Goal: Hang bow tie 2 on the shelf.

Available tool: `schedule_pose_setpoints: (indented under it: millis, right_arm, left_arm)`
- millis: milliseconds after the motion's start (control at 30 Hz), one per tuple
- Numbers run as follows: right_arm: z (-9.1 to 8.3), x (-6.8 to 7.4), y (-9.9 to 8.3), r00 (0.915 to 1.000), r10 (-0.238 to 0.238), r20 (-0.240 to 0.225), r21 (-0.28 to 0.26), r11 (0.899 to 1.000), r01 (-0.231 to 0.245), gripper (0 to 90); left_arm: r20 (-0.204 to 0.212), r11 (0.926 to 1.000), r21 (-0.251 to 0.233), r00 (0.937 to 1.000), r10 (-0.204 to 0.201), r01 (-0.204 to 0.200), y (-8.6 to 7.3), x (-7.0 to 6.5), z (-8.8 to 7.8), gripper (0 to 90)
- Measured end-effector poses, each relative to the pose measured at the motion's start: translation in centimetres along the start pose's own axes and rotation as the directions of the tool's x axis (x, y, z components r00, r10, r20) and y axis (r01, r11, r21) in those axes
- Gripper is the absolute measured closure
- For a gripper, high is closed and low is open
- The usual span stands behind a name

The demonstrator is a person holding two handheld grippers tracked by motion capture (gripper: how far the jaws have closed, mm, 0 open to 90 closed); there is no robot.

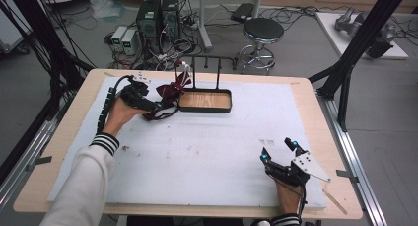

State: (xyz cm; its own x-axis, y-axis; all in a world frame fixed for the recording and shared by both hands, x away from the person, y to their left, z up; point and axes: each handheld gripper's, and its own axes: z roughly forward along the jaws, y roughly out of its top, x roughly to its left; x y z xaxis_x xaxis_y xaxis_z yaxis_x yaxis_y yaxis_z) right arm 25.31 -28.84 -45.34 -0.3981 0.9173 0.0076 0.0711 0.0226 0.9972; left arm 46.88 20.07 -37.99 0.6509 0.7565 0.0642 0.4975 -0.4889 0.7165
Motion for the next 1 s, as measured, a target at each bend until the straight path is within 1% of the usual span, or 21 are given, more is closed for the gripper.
schedule_pose_setpoints:
  millis: [33, 100, 167, 233, 300, 333, 433, 500, 533, 633, 667, 733, 767, 833, 867, 933, 1000]
  right_arm:
    - [0.0, 0.0, 0.0, 1.0000, 0.001, 0.000, 0.000, 1.000, -0.001, 11.0]
    - [0.0, 0.0, 0.0, 1.0000, 0.000, 0.000, -0.001, 1.000, 0.000, 11.0]
    - [0.0, 0.0, 0.0, 1.0000, -0.003, -0.001, -0.002, 1.000, 0.003, 11.0]
    - [0.0, 0.0, 0.0, 1.0000, 0.002, -0.001, -0.001, 1.000, -0.002, 11.0]
    - [0.0, 0.0, 0.0, 1.0000, 0.001, -0.001, -0.001, 1.000, -0.001, 11.0]
    - [0.0, 0.0, 0.0, 1.0000, 0.002, 0.000, -0.001, 1.000, -0.002, 11.0]
    - [0.0, 0.0, 0.0, 1.0000, 0.000, 0.000, -0.002, 1.000, 0.000, 11.0]
    - [0.0, 0.0, 0.0, 1.0000, 0.002, -0.001, -0.001, 1.000, -0.002, 11.0]
    - [0.0, 0.0, 0.0, 1.0000, 0.001, -0.002, -0.001, 1.000, -0.001, 11.0]
    - [0.0, 0.0, 0.0, 1.0000, 0.003, 0.000, 0.000, 1.000, -0.003, 11.0]
    - [0.0, 0.0, 0.0, 1.0000, 0.002, 0.001, -0.001, 1.000, -0.002, 11.0]
    - [0.0, 0.0, 0.0, 1.0000, 0.004, 0.000, -0.001, 1.000, -0.004, 11.0]
    - [0.0, 0.0, 0.0, 1.0000, 0.004, 0.001, 0.000, 1.000, -0.004, 11.0]
    - [0.0, 0.0, 0.0, 1.0000, 0.004, 0.002, 0.000, 1.000, -0.004, 11.0]
    - [0.0, 0.0, 0.0, 1.0000, 0.000, 0.001, -0.001, 1.000, 0.000, 11.0]
    - [0.0, 0.0, 0.0, 1.0000, 0.001, 0.002, 0.000, 1.000, -0.001, 11.0]
    - [0.0, 0.0, 0.0, 1.0000, 0.002, 0.001, 0.000, 1.000, -0.002, 11.0]
  left_arm:
    - [-0.006, 0.9999, 0.011, 1.0000, -0.003, 0.003, 0.0, 0.0, 0.2, 22.5]
    - [-0.007, 0.9997, 0.025, 1.0000, 0.006, -0.006, -0.1, -0.1, 0.5, 24.0]
    - [-0.022, 0.9990, 0.044, 0.9997, 0.011, -0.010, -0.1, -0.2, 0.8, 25.4]
    - [-0.043, 0.9978, 0.066, 0.9990, 0.009, -0.006, -0.1, -0.2, 1.1, 25.4]
    - [-0.046, 0.9951, 0.099, 0.9990, 0.005, -0.001, -0.1, -0.2, 1.4, 26.1]
    - [-0.048, 0.9943, 0.106, 0.9988, 0.008, -0.003, 0.0, -0.3, 1.6, 26.1]
    - [-0.047, 0.9950, 0.100, 0.9989, 0.001, 0.004, 0.2, -0.5, 1.8, 29.8]
    - [-0.057, 0.9940, 0.110, 0.9983, 0.008, -0.001, 0.4, -0.6, 2.0, 31.0]
    - [-0.056, 0.9939, 0.110, 0.9984, 0.007, -0.001, 0.4, -0.6, 2.1, 33.2]
    - [-0.062, 0.9920, 0.126, 0.9981, -0.002, 0.010, 0.5, -0.6, 2.4, 38.0]
    - [-0.057, 0.9920, 0.126, 0.9984, -0.003, 0.010, 0.5, -0.6, 2.5, 39.4]
    - [-0.045, 0.9900, 0.140, 0.9989, -0.008, 0.014, 0.5, -0.5, 2.7, 44.8]
    - [-0.032, 0.9884, 0.151, 0.9994, -0.011, 0.016, 0.5, -0.4, 2.8, 45.5]
    - [-0.022, 0.9852, 0.170, 0.9996, -0.018, 0.021, 0.4, -0.4, 3.0, 46.3]
    - [-0.017, 0.9851, 0.170, 0.9996, -0.022, 0.024, 0.4, -0.4, 3.1, 47.5]
    - [-0.015, 0.9824, 0.180, 0.9989, -0.045, 0.047, 0.4, -0.4, 3.3, 48.1]
    - [-0.012, 0.9807, 0.189, 0.9988, -0.048, 0.049, 0.3, -0.4, 3.5, 49.1]
